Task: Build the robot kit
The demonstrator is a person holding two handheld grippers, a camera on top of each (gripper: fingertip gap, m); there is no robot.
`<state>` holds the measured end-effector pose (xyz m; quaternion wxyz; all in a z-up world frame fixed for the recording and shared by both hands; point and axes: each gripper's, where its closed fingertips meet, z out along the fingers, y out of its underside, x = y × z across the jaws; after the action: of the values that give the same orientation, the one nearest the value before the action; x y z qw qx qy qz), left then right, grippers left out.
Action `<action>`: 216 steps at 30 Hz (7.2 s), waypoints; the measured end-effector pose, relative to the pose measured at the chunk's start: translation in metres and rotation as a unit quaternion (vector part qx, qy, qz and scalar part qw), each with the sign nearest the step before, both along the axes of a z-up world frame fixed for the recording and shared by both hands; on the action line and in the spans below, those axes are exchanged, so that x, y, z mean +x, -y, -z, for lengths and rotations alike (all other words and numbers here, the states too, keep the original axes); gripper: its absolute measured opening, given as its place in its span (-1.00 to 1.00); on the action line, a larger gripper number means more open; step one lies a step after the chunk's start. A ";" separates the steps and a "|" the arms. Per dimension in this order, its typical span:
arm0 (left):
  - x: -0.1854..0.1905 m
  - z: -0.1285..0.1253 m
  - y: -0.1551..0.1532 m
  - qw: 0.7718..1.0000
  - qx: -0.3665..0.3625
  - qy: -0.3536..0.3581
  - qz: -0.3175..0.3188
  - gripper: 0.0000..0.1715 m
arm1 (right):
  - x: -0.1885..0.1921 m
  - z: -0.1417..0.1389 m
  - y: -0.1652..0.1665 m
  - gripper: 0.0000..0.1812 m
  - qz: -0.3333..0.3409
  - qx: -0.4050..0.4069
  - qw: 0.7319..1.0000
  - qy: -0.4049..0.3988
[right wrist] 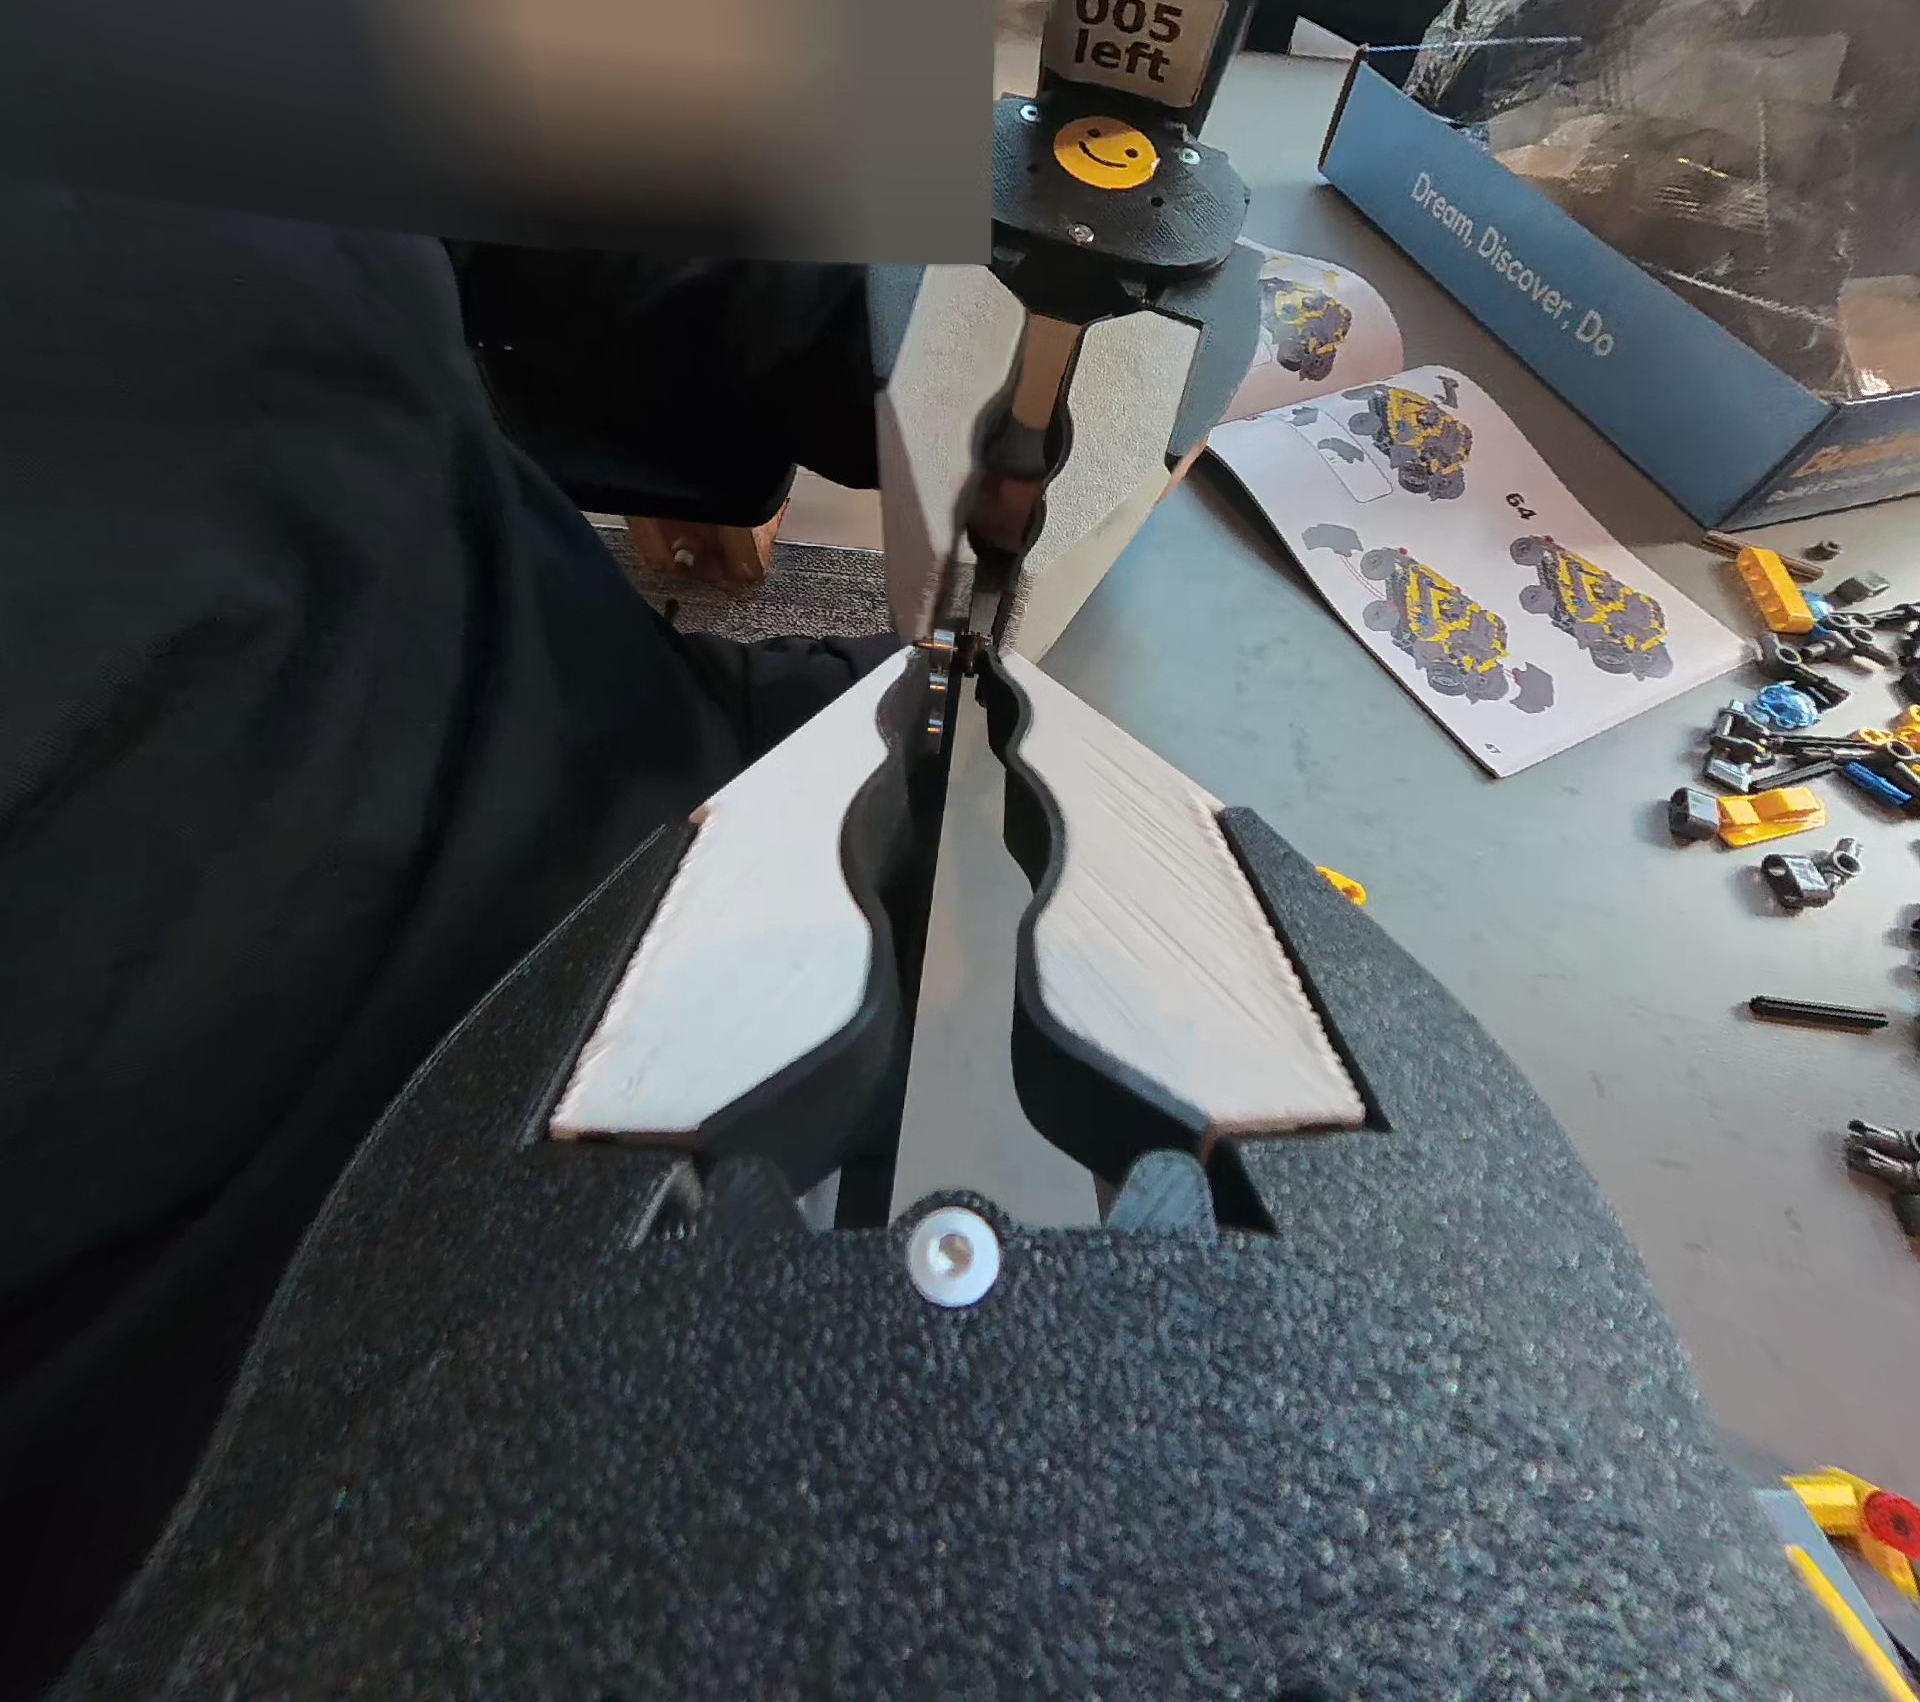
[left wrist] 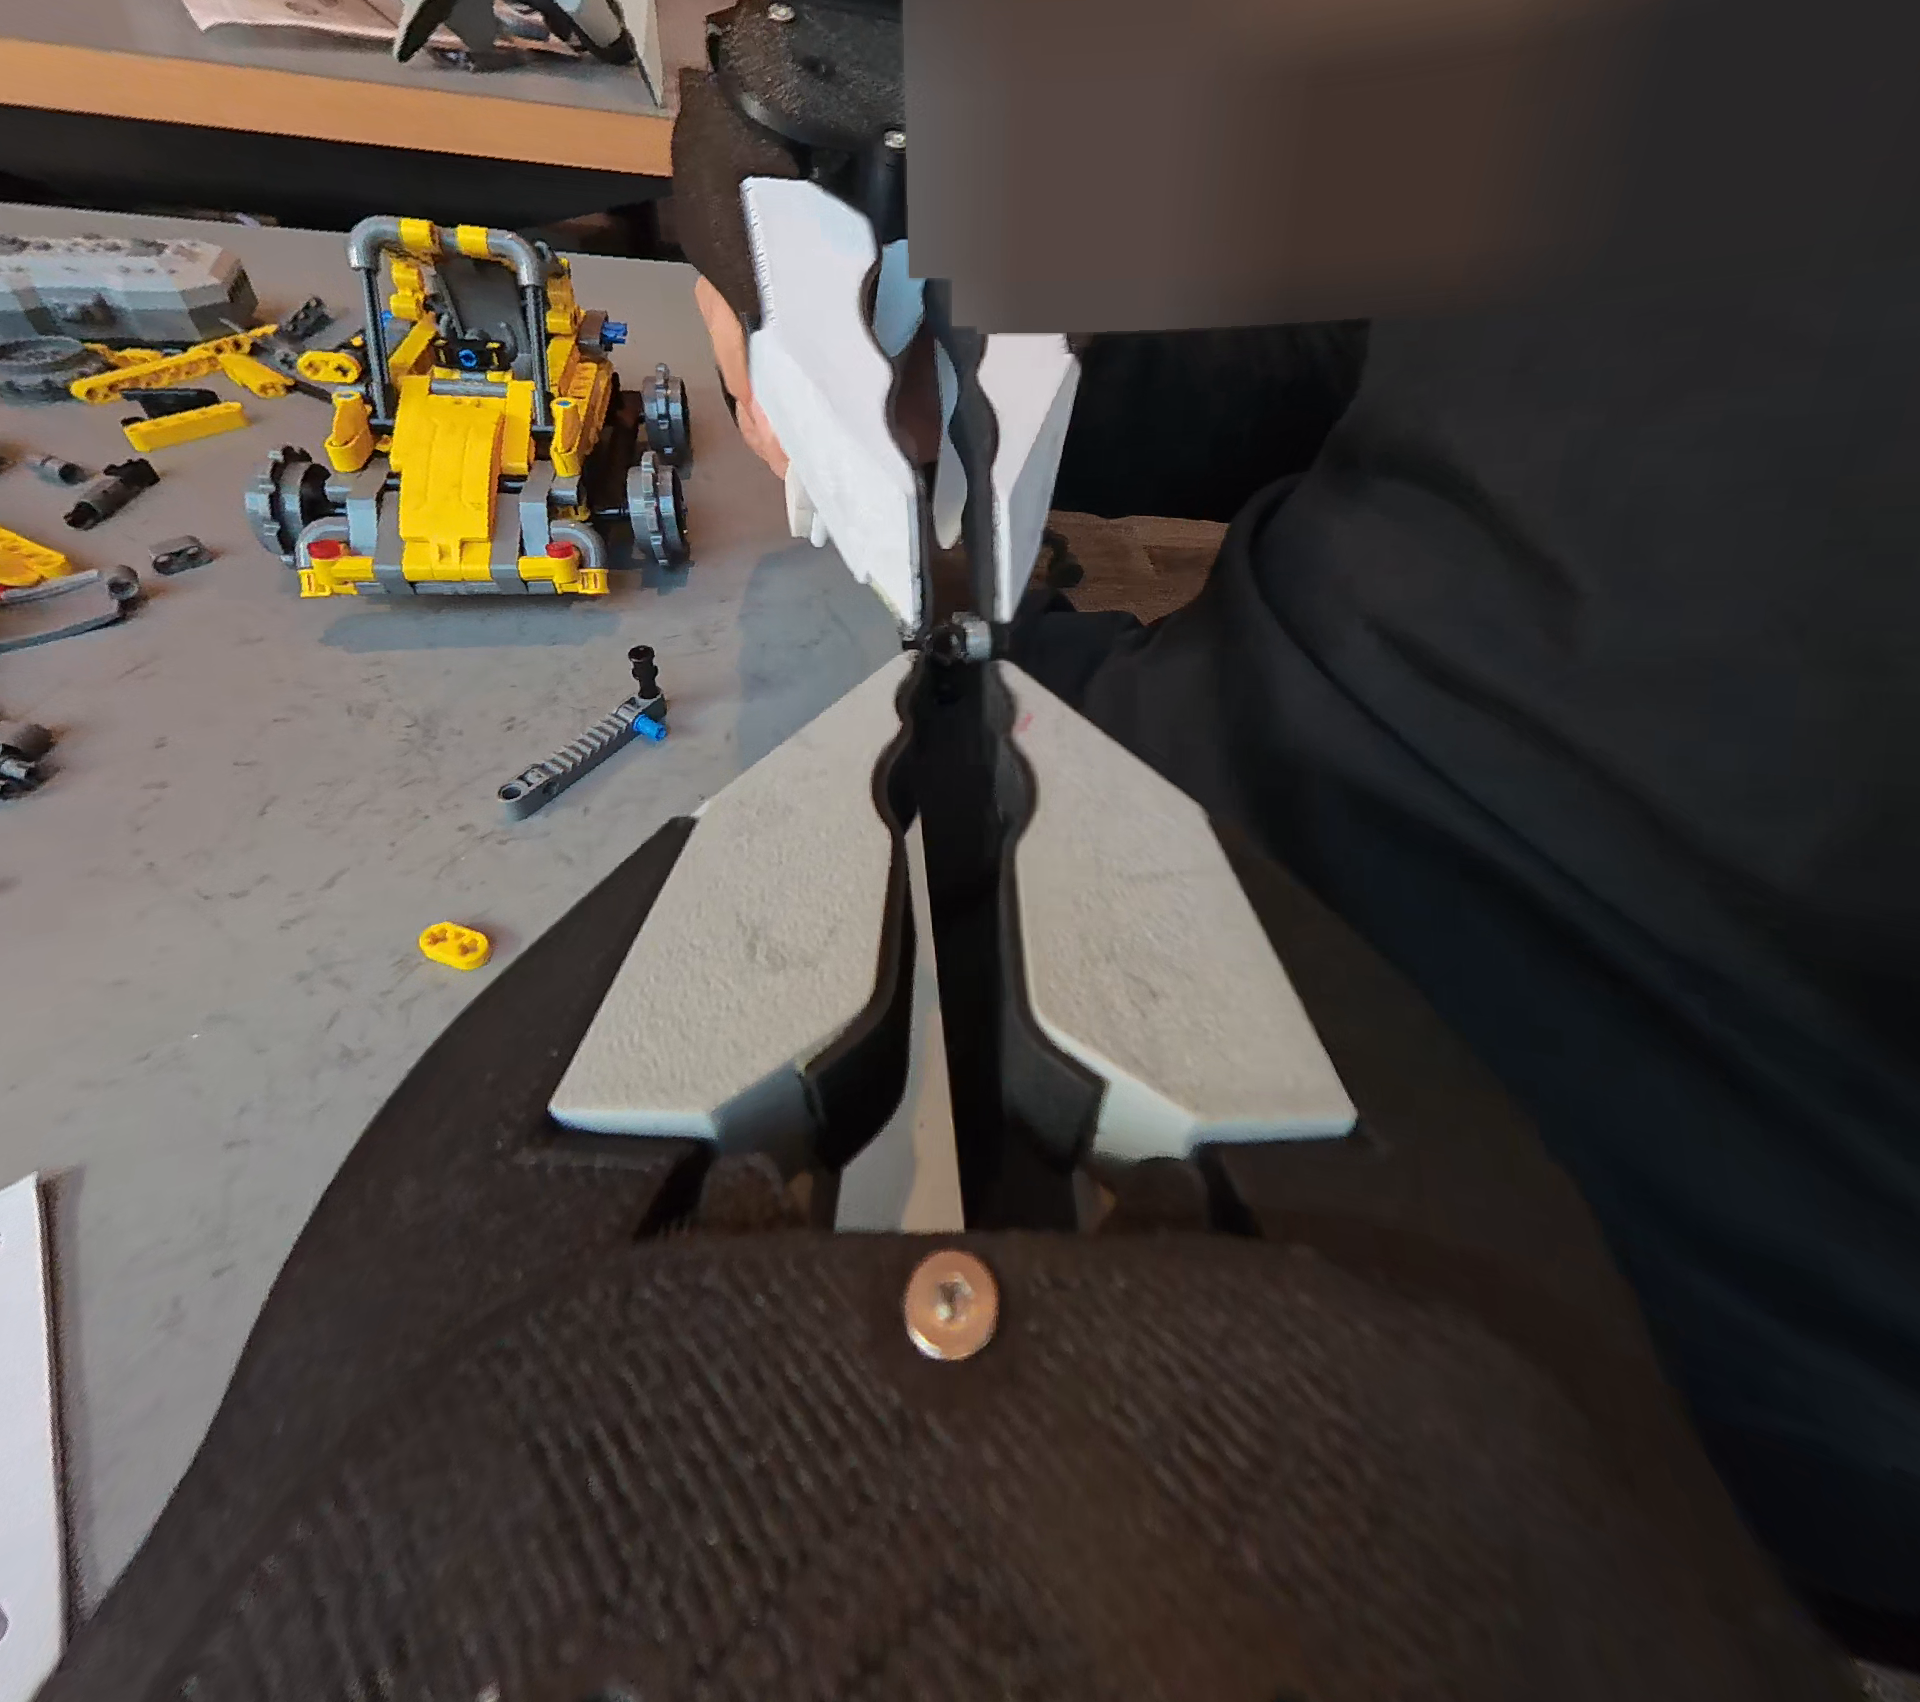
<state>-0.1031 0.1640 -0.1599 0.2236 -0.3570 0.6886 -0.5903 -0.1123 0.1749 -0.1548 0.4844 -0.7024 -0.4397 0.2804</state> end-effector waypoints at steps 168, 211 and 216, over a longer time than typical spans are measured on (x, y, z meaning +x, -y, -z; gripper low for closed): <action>0.005 0.042 -0.017 0.968 0.239 -0.003 -0.076 -0.90 | 0.010 0.046 -0.010 -0.95 0.069 0.103 0.958 0.257; 0.010 0.064 -0.031 0.950 0.288 -0.064 -0.100 -0.89 | 0.016 0.072 -0.022 -0.95 0.087 -0.003 0.965 0.247; 0.010 0.068 -0.031 0.947 0.297 -0.072 -0.100 -0.89 | 0.017 0.076 -0.022 -0.95 0.088 -0.009 0.965 0.246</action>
<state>-0.0929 0.1952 -0.2279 0.3272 -0.3830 0.8079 -0.3060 -0.0956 0.1968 -0.2303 0.3777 -0.7900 -0.4792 0.0596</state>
